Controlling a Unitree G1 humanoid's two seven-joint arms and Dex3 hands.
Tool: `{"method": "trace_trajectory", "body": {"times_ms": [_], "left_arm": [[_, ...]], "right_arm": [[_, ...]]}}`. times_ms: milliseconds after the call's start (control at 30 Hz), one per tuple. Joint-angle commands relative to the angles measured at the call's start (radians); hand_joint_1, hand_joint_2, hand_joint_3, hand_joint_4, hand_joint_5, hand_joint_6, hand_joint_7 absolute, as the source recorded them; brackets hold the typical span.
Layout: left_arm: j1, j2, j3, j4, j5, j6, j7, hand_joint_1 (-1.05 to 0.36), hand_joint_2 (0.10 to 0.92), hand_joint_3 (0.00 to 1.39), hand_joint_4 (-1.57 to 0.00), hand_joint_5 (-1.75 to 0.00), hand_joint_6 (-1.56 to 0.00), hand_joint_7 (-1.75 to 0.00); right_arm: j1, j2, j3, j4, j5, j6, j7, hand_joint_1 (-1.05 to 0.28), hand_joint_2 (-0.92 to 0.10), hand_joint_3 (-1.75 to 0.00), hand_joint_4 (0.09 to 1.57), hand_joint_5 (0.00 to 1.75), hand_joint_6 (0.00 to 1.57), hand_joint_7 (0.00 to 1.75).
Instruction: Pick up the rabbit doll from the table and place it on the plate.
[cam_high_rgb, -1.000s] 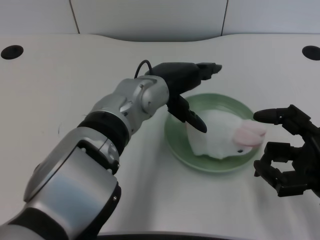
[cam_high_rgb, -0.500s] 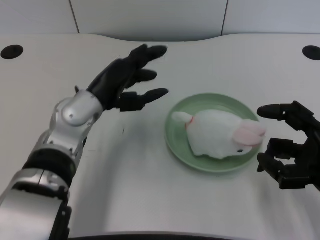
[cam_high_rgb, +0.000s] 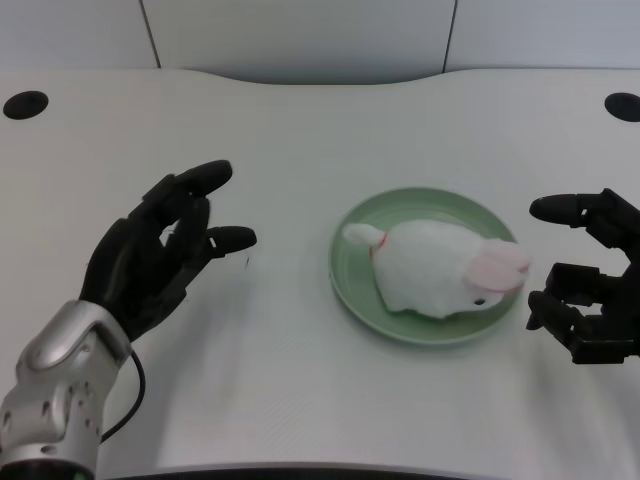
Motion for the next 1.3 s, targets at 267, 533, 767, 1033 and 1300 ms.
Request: {"method": "trace_trajectory", "body": {"times_ms": [267,533,767,1033,1300], "left_arm": [[0.176,0.009,0.081,-0.156,-0.080,0.212,0.094,-0.65,0.921,0.77,-0.27,-1.71,-0.11,-1.13],[0.240,0.016,0.056,-0.159,-0.023,0.168,0.112,-0.63,0.921,0.80,-0.53,-1.75,-0.31,-1.31],[0.234,0.016,0.009,-0.031,0.106,-0.101,0.088,-0.59,0.921,0.76,-0.69,-1.75,-0.37,-1.68],[0.181,0.012,0.005,0.140,0.147,-0.323,0.070,-0.61,0.921,0.70,-0.62,-1.75,-0.33,-1.72],[0.109,0.030,0.019,0.340,0.182,-0.578,0.058,-0.62,0.921,0.74,-0.64,-1.75,-0.36,-1.74]], "right_arm": [[0.006,-0.007,-0.022,0.001,0.029,-0.001,0.007,0.19,-0.18,-1.25,1.03,1.25,0.90,1.12],[0.017,-0.010,-0.021,-0.013,0.023,-0.002,0.000,0.22,-0.19,-1.27,1.03,1.25,0.89,1.14],[0.004,-0.019,-0.031,0.015,0.030,0.002,0.011,0.23,-0.22,-1.26,1.01,1.27,0.86,1.16],[-0.028,-0.023,-0.043,0.069,0.033,-0.001,0.027,0.20,-0.22,-1.24,1.02,1.28,0.85,1.18],[-0.068,-0.020,-0.039,0.161,0.009,-0.068,0.026,0.20,-0.20,-1.24,1.04,1.26,0.86,1.17]]}}
